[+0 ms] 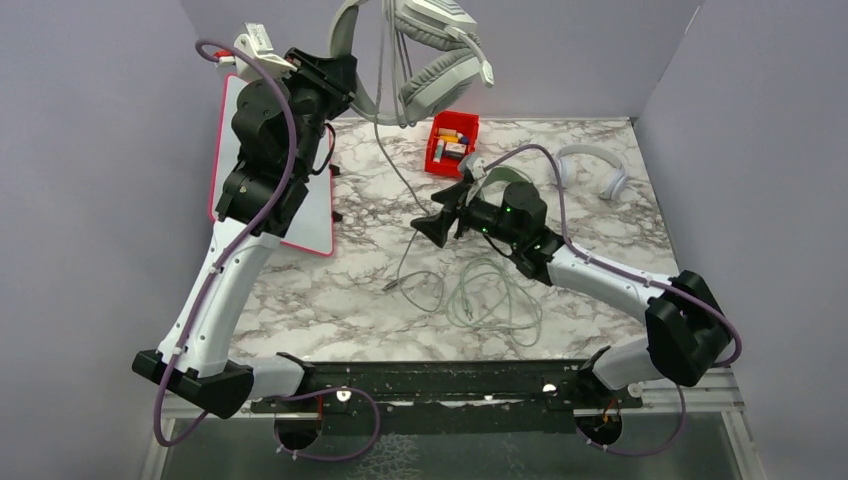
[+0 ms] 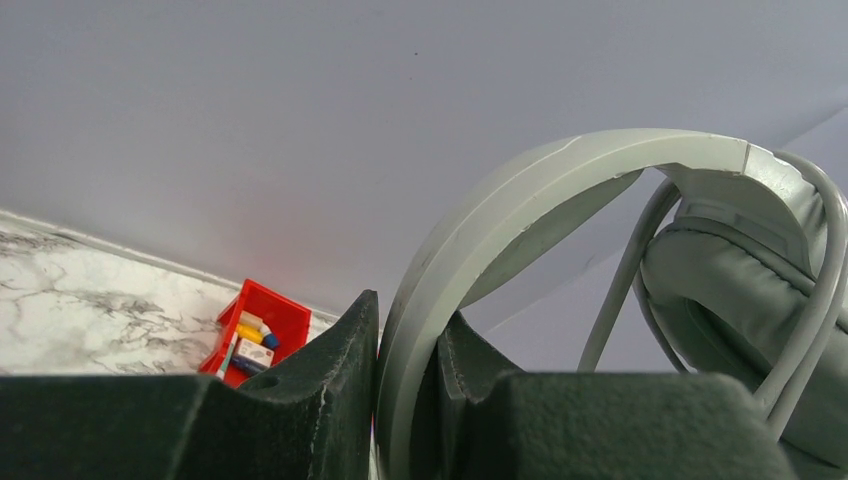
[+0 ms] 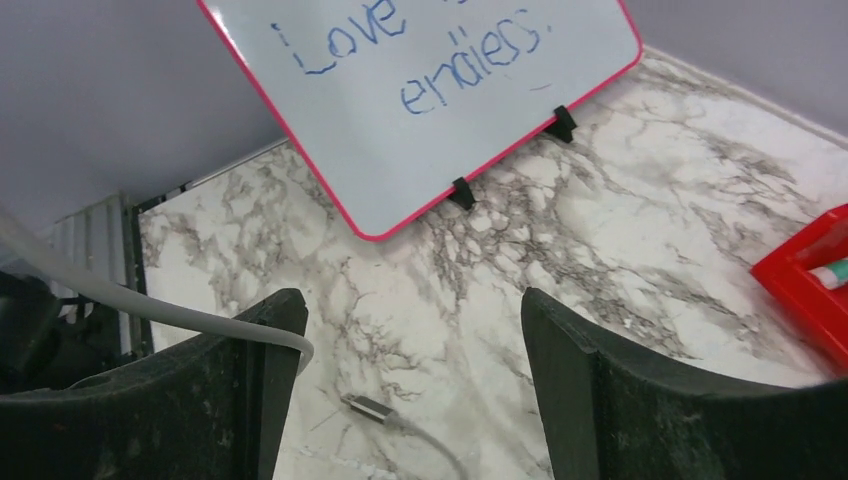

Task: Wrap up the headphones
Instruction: Wrap the headphones cable around the headphones.

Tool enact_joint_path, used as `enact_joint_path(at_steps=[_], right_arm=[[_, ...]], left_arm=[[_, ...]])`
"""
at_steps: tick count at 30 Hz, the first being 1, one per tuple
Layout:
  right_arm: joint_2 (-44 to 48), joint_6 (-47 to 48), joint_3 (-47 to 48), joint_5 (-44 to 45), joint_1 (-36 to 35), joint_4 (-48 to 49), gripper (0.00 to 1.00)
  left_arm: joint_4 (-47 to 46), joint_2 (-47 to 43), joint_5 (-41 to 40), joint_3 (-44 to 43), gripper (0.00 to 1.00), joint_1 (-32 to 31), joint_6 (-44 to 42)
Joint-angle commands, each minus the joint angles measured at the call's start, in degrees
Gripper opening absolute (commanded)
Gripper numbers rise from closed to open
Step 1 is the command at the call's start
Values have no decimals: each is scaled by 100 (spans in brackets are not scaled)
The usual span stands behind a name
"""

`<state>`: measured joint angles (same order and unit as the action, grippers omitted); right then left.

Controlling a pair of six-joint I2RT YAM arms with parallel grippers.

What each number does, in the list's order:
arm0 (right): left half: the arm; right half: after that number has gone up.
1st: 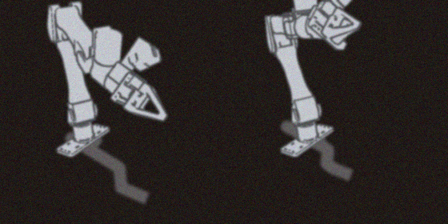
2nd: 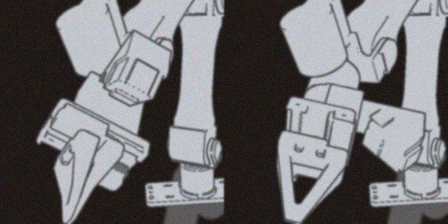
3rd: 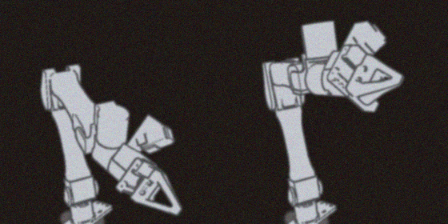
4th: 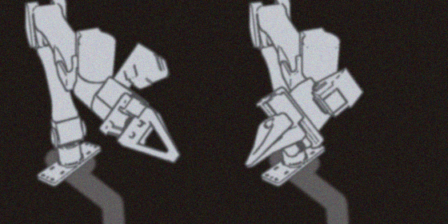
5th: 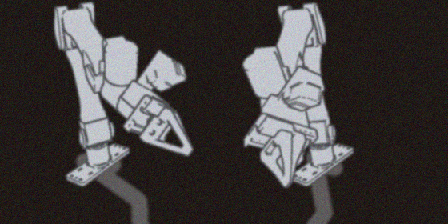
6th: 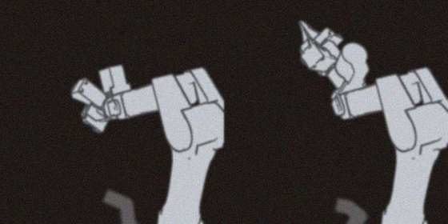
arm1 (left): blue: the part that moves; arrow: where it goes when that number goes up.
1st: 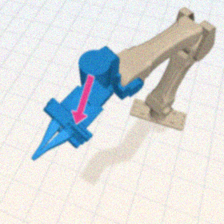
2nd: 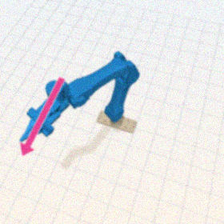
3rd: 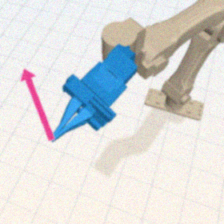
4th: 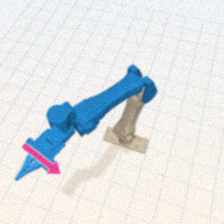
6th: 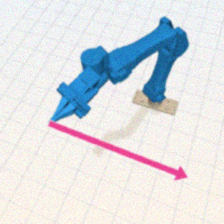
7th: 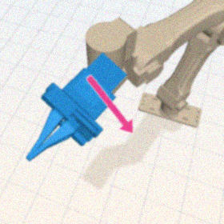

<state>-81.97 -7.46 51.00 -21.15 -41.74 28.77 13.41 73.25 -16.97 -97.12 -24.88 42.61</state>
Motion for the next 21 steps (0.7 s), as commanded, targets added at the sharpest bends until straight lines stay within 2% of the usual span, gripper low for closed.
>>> enact_joint_path(at_steps=[1,10,14,18,21], right_arm=[[-23,-36,-304,-674,209,854,84],[-978,-1037,-255,-1468,205,2297,84],[-1496,-1529,-483,-1720,205,3530,84],[-2159,-1495,-392,-2171,181,4083,84],[-2529,-1196,-77,-2044,10,4111,84]], left_arm=[[-383,-124,206,-378,0,-8,348],[-383,-104,254,-415,0,-8,397],[-354,-80,242,-501,0,-5,384],[-332,-96,260,-539,0,-8,371],[-313,-150,232,-481,0,-8,391]])
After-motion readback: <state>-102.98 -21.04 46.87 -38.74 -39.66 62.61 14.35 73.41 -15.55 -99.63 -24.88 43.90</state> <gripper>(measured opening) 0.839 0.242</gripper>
